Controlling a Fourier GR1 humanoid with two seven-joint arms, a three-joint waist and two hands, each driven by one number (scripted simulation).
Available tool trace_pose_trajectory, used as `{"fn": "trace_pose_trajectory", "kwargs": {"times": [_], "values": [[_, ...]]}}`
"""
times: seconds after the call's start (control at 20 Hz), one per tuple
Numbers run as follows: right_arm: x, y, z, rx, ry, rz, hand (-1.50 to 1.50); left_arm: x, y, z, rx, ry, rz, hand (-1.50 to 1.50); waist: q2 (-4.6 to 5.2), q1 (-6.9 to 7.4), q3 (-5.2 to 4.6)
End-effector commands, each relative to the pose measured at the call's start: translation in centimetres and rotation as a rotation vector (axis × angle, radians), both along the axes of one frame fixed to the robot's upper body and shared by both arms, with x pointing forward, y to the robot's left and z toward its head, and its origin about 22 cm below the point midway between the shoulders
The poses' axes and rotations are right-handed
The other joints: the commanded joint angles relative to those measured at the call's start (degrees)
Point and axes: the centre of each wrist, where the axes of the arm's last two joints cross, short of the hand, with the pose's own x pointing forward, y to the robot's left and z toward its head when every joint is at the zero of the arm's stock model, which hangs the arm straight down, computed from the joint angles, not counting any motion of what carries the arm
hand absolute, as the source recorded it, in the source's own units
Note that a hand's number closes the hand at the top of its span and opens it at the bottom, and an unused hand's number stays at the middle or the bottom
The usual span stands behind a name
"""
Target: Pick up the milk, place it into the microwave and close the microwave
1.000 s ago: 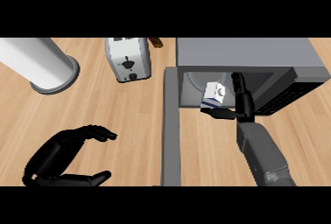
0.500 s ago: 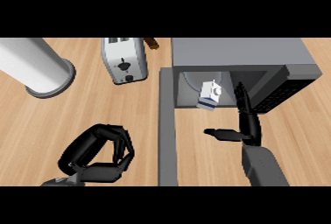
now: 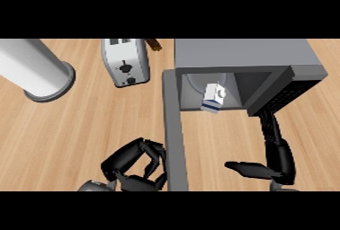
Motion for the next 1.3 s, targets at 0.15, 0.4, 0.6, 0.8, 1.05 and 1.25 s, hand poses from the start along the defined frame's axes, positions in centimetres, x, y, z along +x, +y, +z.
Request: {"fn": "trace_pose_trajectory", "kwargs": {"times": [0.15, 0.4, 0.6, 0.8, 1.05, 1.25], "values": [[-4.9, -1.6, 4.1, 0.019, -0.026, -0.044, -1.5, -1.7, -5.1, -3.2, 0.029, 0.038, -0.146, 1.5, 0.16, 0.12, 0.01], [-6.4, -4.4, 6.8, 0.014, -0.069, -0.034, -1.5, -3.0, -9.6, -4.3, 0.113, 0.003, -0.181, 1.5, 0.3, -0.25, 0.03], [-7.1, -3.6, 8.4, 0.069, -0.094, 0.013, -1.5, -2.8, -11.9, -4.7, 0.092, -0.033, -0.077, 1.5, 0.51, -1.13, -0.01], [-7.0, -5.3, 11.2, 0.083, -0.12, 0.076, -1.5, -3.6, -13.4, -4.0, 0.049, -0.018, 0.006, 1.5, 0.69, -2.58, -0.07], [-6.6, -4.6, 11.6, 0.094, -0.148, 0.14, -1.5, -1.8, -14.4, -2.0, -0.042, -0.031, 0.115, 1.5, 1.18, -4.91, -0.14], [-6.4, -3.9, 12.5, 0.11, -0.132, 0.255, -1.5, -1.8, -15.0, -1.6, -0.092, -0.081, 0.176, 1.5, 1.32, -5.66, -0.18]]}}
